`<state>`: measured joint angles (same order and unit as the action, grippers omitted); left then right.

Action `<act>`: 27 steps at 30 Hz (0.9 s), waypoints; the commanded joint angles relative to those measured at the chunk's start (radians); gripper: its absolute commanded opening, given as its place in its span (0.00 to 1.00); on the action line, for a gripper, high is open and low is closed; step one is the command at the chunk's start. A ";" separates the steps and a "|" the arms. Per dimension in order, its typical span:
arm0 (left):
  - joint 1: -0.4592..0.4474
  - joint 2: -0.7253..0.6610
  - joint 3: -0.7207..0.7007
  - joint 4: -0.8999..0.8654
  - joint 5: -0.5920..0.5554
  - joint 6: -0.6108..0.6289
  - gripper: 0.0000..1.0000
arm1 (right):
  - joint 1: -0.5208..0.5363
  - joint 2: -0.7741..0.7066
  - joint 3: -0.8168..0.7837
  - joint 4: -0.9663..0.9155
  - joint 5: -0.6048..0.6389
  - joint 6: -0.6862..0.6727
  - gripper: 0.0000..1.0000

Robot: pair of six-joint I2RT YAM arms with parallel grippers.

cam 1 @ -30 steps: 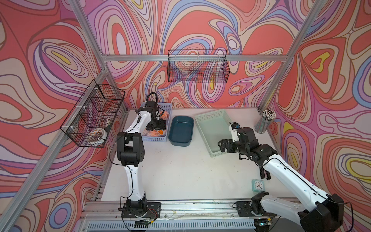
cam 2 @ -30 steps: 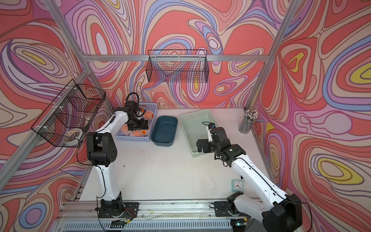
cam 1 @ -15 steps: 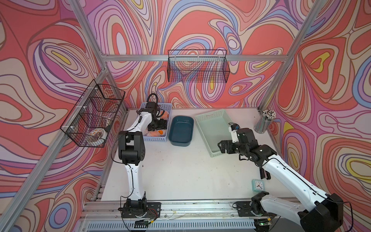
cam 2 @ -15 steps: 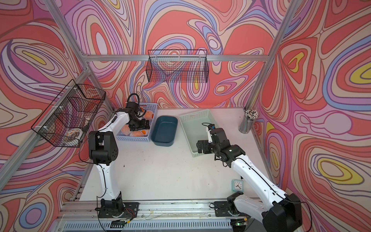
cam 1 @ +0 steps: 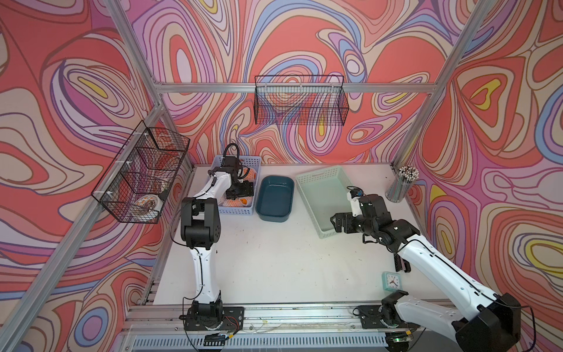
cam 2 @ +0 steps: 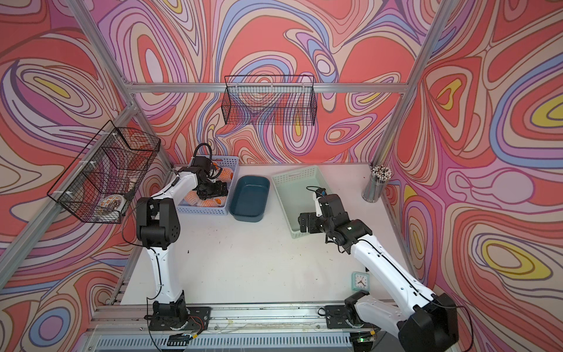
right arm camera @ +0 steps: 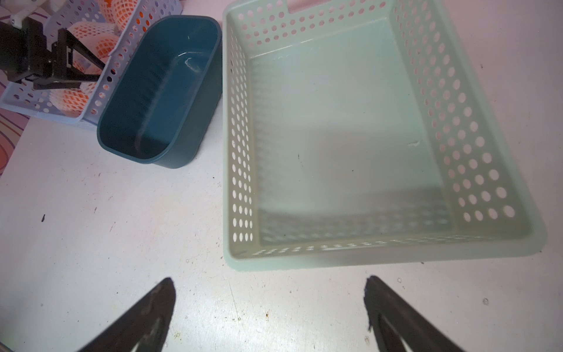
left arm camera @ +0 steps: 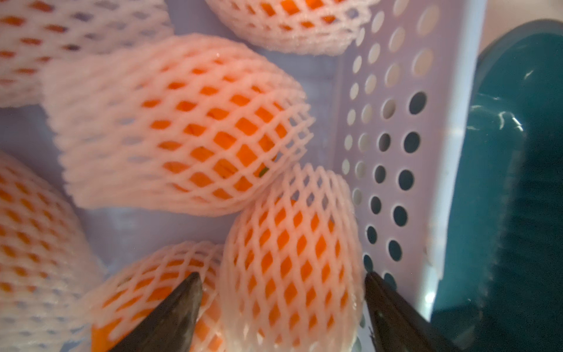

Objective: Remove foam nets from oranges
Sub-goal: Pick up the orange from the basket.

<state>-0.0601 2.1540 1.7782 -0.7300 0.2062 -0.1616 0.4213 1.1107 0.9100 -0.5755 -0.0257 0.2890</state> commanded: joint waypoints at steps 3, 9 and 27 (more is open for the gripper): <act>-0.008 0.034 -0.028 -0.043 0.016 -0.003 0.83 | 0.005 0.012 0.003 0.006 -0.003 -0.007 0.98; -0.011 0.037 -0.017 -0.083 -0.061 0.019 0.75 | 0.005 0.012 0.004 0.014 -0.006 -0.005 0.98; -0.007 -0.110 -0.041 -0.056 -0.093 0.017 0.47 | 0.005 0.006 0.021 0.013 0.003 -0.003 0.98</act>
<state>-0.0731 2.1094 1.7489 -0.7521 0.1448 -0.1528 0.4213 1.1225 0.9104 -0.5716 -0.0261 0.2893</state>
